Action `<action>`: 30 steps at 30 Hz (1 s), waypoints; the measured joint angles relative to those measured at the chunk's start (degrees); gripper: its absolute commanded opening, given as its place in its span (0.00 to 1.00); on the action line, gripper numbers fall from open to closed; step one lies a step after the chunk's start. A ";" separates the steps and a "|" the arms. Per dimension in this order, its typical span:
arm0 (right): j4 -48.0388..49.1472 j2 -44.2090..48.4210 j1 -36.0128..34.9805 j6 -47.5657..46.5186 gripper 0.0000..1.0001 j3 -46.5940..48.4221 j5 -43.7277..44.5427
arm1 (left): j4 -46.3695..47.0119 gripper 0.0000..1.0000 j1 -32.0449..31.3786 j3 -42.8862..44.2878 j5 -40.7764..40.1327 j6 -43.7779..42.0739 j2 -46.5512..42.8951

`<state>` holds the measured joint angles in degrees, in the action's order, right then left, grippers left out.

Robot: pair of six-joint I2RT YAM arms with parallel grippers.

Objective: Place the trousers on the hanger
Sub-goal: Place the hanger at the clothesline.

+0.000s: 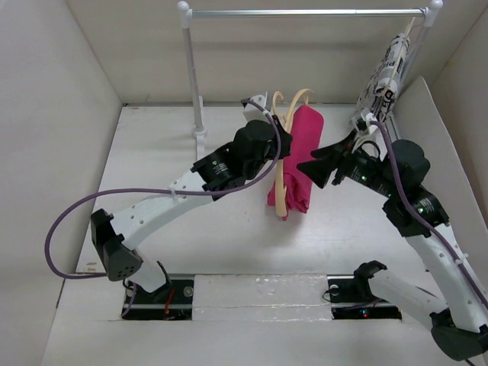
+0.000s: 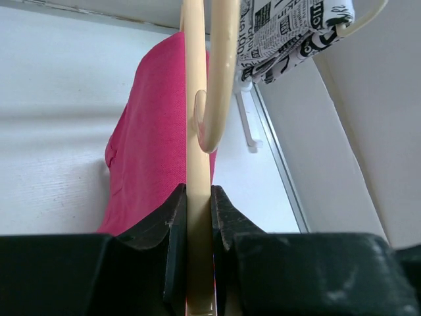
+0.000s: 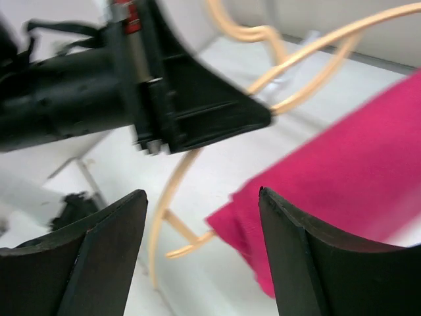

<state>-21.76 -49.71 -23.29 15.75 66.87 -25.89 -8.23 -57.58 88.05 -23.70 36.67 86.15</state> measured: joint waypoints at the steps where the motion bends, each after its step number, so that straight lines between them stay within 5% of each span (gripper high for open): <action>1: 1.20 0.20 -1.53 1.07 0.74 -0.28 -0.48 | -1.14 0.00 0.15 1.29 0.35 -0.17 0.04; 10: 8.31 -8.22 -12.66 7.74 0.72 -1.88 0.39 | -5.55 0.00 0.20 6.71 2.64 -0.90 0.24; 13: 11.67 -8.37 -13.35 10.43 0.47 -5.42 0.96 | -7.63 0.00 0.20 6.73 2.80 -1.42 0.55; 14: 13.18 -8.37 -13.62 11.52 0.28 -6.43 0.76 | -8.15 0.00 0.22 6.73 2.75 -1.73 0.87; 18: 14.14 -8.44 -15.10 17.14 0.00 -8.61 2.19 | -9.38 0.00 0.72 6.73 2.08 -2.51 1.75; 30: 19.02 -9.60 -15.10 21.90 0.00 -10.25 5.05 | -8.04 0.04 2.23 7.17 1.88 -4.48 1.46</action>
<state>-2.74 -59.31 -38.39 37.65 56.62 -20.84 -16.27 -55.35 95.22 -21.82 32.18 87.61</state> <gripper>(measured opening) 0.129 0.098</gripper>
